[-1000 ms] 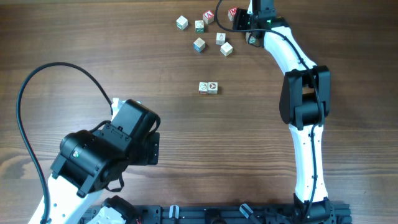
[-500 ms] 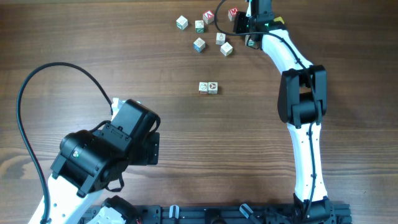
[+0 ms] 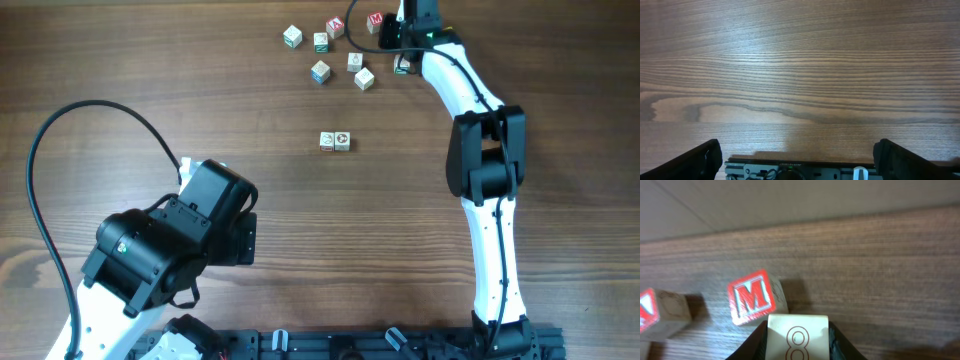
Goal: Form a horizontal line
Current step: 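Close the right gripper on the white number-8 block, then carry the number-8 block toward the two-block row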
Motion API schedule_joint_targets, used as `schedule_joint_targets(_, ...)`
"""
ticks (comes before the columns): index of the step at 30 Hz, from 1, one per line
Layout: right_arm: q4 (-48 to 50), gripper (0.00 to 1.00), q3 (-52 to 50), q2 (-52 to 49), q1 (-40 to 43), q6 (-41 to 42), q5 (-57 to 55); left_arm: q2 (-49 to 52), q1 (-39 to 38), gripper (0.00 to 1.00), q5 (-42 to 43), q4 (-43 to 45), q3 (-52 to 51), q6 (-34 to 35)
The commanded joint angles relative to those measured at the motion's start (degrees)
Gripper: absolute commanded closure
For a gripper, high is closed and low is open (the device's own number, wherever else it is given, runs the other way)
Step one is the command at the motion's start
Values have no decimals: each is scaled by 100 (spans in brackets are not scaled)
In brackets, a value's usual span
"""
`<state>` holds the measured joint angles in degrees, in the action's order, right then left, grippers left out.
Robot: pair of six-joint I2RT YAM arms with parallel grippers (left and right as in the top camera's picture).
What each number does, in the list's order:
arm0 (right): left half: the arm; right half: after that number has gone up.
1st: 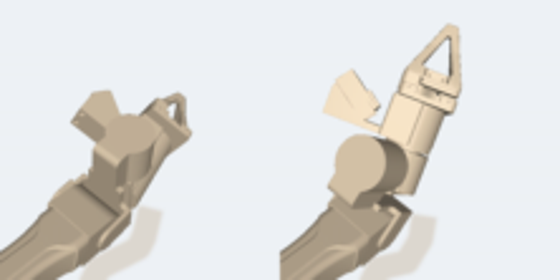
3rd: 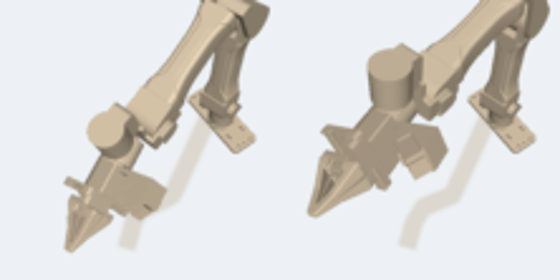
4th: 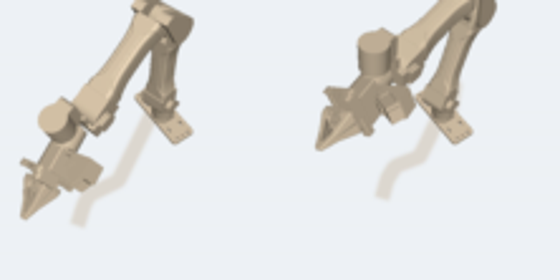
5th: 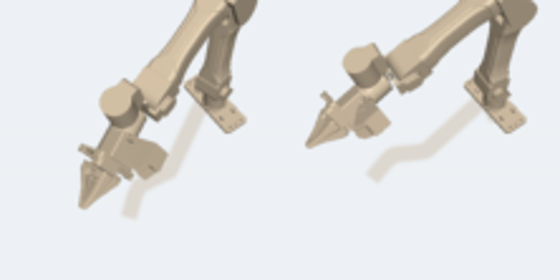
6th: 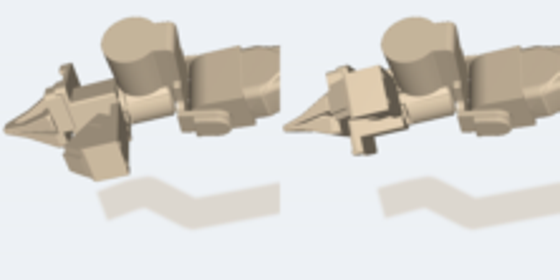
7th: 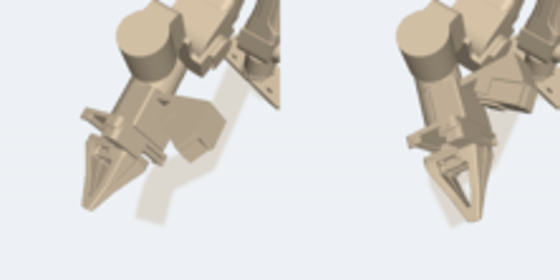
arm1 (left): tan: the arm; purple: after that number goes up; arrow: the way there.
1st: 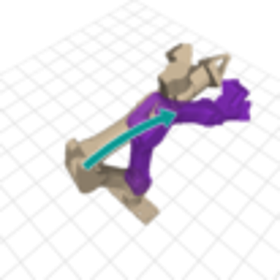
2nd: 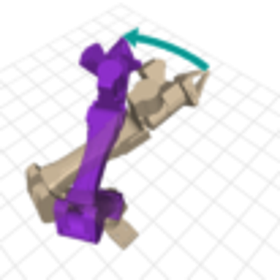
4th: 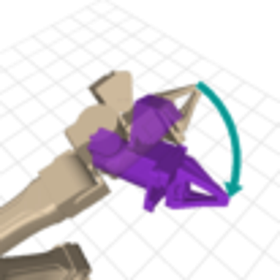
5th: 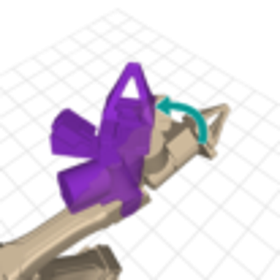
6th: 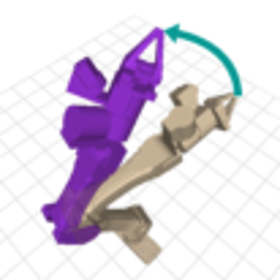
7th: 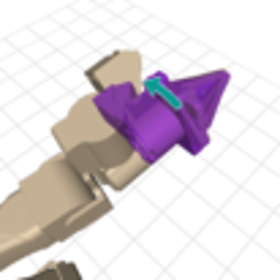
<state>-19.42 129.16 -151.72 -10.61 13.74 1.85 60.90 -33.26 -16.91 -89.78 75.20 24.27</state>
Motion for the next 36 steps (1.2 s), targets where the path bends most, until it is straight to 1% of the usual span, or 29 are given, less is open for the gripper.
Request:
schedule_joint_targets(1,-129,79,330,87,-13,-20,-70,0,22,0,-94,13,-31,-7)
schedule_joint_targets(4,-313,81,332,391,-13,-22,-70,0,22,0,-94,13,-31,-7)
schedule_joint_targets(5,-531,81,332,678,-15,-24,-70,0,22,0,-94,13,-31,-7)
schedule_joint_targets(9,-1067,82,332,1283,-20,-26,-68,0,22,0,-94,13,-31,-7)
schedule_joint_targets(15,-2310,83,332,2354,-31,-20,-61,0,22,0,-94,13,-31,-7)
schedule_joint_targets(18,-3161,83,332,2800,-42,-15,-13,0,22,0,-94,13,-31,-7)
schedule_joint_targets(24,-4704,83,289,2924,-46,-20,374,0,22,0,-94,13,-31,-7)
schedule_joint_targets(26,-5031,85,98,2898,-48,2,457,0,22,0,-94,13,-31,-7)
schedule_joint_targets(28,-5182,86,-186,2879,-59,2,608,0,22,0,-94,13,-31,-7)
schedule_joint_targets(32,-5086,87,-964,2855,-188,127,907,0,22,0,-94,15,-31,-7)
schedule_joint_targets(36,-4527,88,-1985,2855,-474,490,905,0,22,0,-94,15,-31,-7)
